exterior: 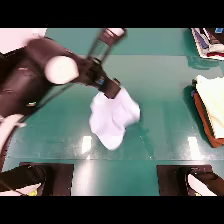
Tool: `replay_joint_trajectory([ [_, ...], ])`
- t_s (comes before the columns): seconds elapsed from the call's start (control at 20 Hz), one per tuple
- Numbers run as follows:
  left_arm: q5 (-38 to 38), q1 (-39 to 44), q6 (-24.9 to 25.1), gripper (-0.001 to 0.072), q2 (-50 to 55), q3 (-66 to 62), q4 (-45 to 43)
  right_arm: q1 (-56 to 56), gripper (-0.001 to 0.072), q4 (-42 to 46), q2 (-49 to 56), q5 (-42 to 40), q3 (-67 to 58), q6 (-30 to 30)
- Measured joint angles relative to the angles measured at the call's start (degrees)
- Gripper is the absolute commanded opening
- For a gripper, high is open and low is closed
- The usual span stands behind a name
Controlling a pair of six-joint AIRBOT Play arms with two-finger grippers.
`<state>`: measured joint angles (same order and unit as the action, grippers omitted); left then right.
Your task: Fold the shirts.
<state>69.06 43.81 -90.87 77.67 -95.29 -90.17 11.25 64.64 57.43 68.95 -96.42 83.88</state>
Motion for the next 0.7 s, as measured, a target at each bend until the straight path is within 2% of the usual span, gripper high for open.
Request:
replay_joint_trajectory([
  [0.1, -1.2, -1.88, 0.79, 0.0554, 2.19, -0.15, -0.13, 0.0, 0.0019, 0.02, 0.0, 0.15, -0.15, 0.0],
  [0.3, -2.21, -11.45, 0.94, 0.0554, 5.46, -0.07, 1.57, 0.0, 0.0019, 0.0, -0.02, 0.2, -0.26, 0.0],
  [0.5, -3.15, -19.82, 1.7, 0.0554, 12.07, 0.0, 10.38, 0.0, 0.0019, 0.0, 0.0, 0.2, -0.28, 0.0],
  [0.7, -5.66, -22.75, 4.48, 0.0554, 21.16, 0.0, 20.13, -0.02, 0.0019, -0.04, -0.02, 0.22, -0.28, 0.02],
])
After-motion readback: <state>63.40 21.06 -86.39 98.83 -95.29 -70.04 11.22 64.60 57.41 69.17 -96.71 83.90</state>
